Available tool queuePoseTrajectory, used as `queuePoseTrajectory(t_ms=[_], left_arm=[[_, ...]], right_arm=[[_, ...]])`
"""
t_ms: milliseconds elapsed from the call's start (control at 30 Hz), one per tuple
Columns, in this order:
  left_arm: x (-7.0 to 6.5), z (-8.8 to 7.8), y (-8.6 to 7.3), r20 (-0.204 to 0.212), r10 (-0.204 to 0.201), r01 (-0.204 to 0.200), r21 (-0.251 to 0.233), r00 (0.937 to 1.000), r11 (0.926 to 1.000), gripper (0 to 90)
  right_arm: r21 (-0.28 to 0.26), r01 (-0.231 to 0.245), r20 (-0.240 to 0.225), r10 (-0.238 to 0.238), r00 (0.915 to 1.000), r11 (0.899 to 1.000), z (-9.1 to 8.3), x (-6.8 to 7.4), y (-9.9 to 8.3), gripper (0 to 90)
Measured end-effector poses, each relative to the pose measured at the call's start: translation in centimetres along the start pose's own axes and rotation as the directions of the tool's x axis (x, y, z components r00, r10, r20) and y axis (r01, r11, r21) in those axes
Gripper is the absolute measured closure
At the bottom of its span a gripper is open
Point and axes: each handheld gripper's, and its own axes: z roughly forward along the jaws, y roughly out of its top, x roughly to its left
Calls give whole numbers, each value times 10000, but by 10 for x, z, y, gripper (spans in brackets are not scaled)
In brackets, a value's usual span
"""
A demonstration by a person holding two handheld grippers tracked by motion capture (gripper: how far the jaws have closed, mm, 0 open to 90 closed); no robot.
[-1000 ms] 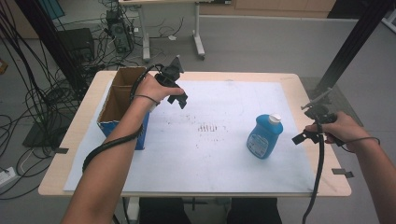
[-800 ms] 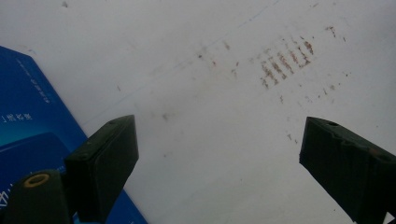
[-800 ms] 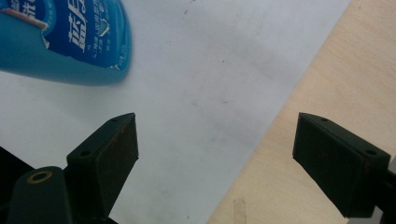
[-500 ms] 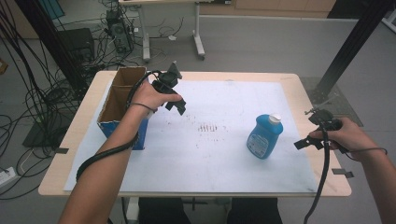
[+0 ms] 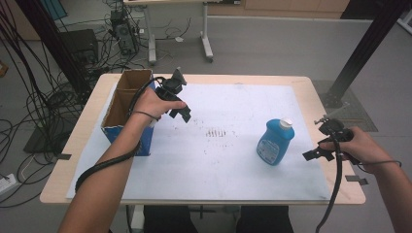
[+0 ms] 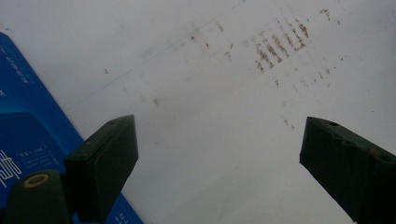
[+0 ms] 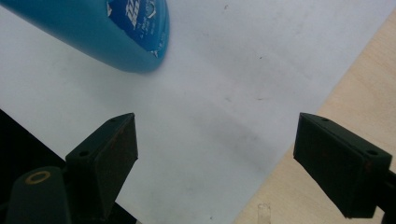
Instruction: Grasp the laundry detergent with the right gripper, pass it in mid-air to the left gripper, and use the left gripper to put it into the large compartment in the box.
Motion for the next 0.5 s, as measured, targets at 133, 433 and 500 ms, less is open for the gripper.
queuePoseTrajectory(t_ms=[133, 433, 500], left_arm=[[2, 0, -1, -22, -68, 68, -2, 10000, 10000, 118], [-1, -1, -2, -37, 48, -48, 29, 10000, 10000, 114], [-2, -1, -2, -24, 130, -129, 100, 9999, 9999, 112]], right_arm=[[-46, 42, -89, -42, 10000, 10000, 1, 4, -3, 131], [-104, 126, -220, -128, 9997, 9999, 6, 11, -10, 126], [-160, 178, -295, -183, 9994, 9997, 8, 13, -13, 126]])
